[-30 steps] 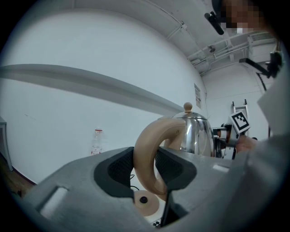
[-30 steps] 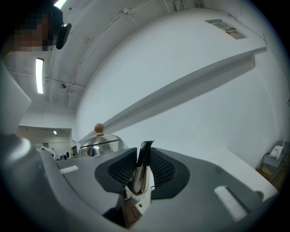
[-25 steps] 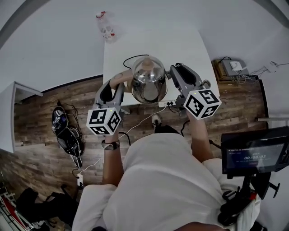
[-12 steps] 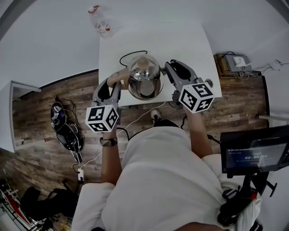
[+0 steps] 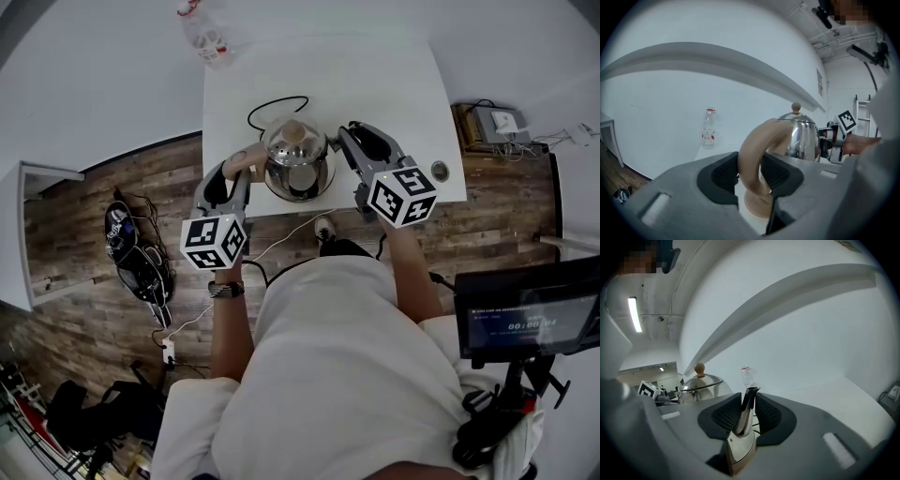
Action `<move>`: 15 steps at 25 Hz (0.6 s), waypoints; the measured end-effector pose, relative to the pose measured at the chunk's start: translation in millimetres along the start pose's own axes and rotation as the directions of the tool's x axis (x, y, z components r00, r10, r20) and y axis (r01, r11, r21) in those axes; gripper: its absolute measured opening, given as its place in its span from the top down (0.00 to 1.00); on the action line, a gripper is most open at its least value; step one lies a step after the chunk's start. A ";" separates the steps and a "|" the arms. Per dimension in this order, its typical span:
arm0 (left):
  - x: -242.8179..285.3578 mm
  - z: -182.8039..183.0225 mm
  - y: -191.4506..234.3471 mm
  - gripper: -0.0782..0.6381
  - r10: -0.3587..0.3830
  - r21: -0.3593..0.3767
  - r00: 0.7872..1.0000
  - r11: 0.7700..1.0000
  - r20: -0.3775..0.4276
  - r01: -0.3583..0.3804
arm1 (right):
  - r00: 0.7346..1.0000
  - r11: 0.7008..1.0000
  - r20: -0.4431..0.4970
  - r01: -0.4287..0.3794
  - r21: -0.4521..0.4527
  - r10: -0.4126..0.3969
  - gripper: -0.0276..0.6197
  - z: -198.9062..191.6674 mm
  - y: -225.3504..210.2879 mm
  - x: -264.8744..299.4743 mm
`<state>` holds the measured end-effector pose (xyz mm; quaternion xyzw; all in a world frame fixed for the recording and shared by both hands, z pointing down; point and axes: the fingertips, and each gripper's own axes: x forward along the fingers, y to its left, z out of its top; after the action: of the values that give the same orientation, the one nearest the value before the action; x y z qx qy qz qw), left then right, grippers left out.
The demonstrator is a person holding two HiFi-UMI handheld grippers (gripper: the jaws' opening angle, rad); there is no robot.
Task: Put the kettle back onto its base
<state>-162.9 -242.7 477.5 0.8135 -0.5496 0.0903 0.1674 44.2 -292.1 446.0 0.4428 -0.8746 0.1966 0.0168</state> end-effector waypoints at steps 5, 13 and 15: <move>8.8 -19.2 4.4 0.68 0.016 -0.027 0.999 0.999 -0.040 -0.017 | 0.999 1.000 -0.044 0.008 -0.008 -0.008 0.81 -17.7 -8.2 7.7; 22.0 -45.3 14.4 0.68 0.036 -0.043 0.994 0.998 -0.099 -0.041 | 0.995 1.000 -0.099 0.006 -0.002 -0.006 0.81 -41.1 -18.2 23.5; 29.5 -50.0 19.8 0.68 0.040 -0.046 0.993 0.998 -0.114 -0.045 | 0.994 1.000 -0.113 0.005 0.008 -0.004 0.81 -46.7 -23.3 32.3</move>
<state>-168.2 -256.2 537.1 0.7909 -0.5585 0.1261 0.2160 36.1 -312.5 503.3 0.4329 -0.8705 0.2248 0.0646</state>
